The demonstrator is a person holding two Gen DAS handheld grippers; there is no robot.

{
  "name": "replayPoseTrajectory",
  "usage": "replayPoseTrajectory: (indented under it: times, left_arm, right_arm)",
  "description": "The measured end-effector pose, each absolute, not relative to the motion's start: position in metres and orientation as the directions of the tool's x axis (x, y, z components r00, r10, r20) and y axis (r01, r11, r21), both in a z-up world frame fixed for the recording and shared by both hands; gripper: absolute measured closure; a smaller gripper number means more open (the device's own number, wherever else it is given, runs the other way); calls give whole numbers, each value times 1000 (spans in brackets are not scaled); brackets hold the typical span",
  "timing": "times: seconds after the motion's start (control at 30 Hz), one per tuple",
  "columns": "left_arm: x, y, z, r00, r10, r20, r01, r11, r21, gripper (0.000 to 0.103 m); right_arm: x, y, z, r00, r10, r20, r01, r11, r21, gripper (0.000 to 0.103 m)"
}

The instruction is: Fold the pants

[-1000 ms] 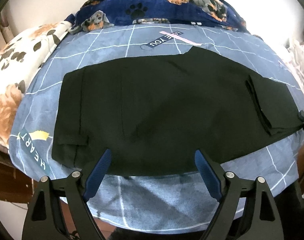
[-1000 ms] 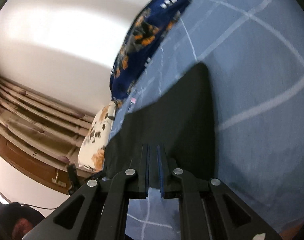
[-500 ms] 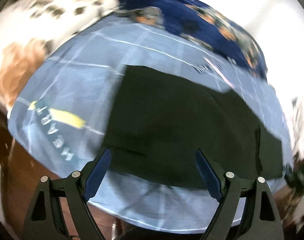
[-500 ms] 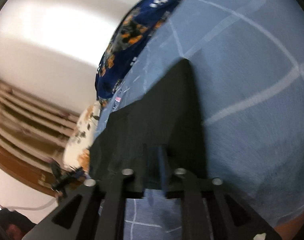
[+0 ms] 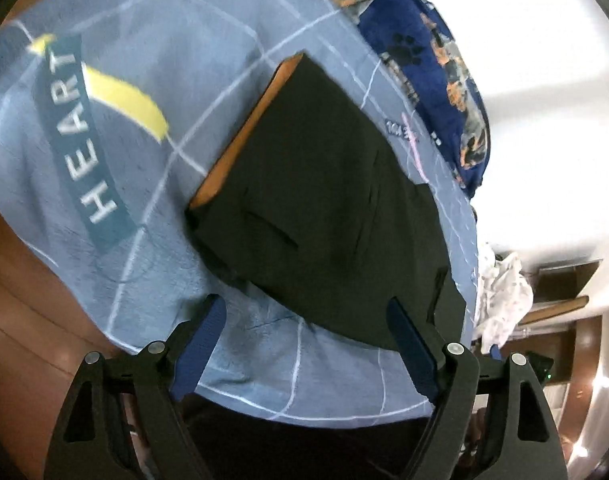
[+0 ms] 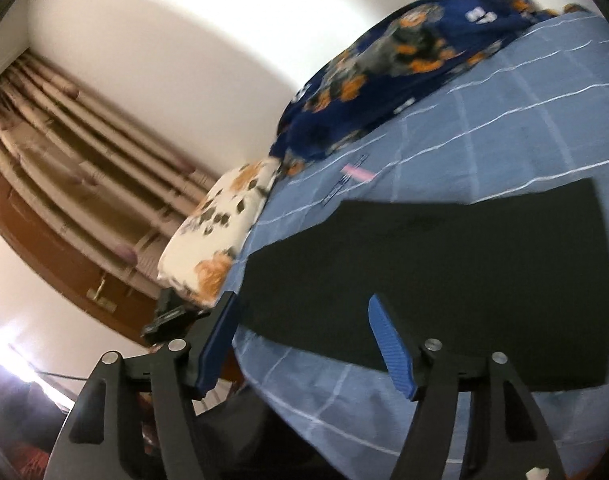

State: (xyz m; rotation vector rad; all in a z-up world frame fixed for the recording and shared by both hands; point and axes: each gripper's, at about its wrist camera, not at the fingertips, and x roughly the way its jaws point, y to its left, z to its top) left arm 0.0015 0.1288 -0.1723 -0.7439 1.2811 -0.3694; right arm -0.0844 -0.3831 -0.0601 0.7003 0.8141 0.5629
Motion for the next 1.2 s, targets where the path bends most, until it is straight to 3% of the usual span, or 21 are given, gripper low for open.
replayPoseTrajectory:
  times: [0.33, 0.57, 0.8, 1.0, 1.2]
  left_arm:
    - [29, 130, -183, 307, -629, -714, -121, 719, -685, 22]
    - [29, 135, -170, 353, -679, -644, 6, 690, -724, 22]
    - [42, 145, -180, 233, -659, -715, 72, 745, -663, 22]
    - [58, 164, -158, 268, -655, -706, 153, 753, -640, 22]
    - [97, 148, -175, 123, -677, -725, 233, 730, -643, 22]
  right_arm:
    - [-74, -368, -91, 521, 717, -462, -101, 590, 801, 34]
    - [-76, -374, -91, 545, 717, -436, -88, 565, 820, 25]
    - [-74, -374, -98, 541, 712, -447, -57, 562, 826, 20]
    - [-74, -368, -100, 542, 708, -453, -48, 565, 824, 20]
    - [-65, -354, -105, 532, 706, -467, -24, 563, 826, 20]
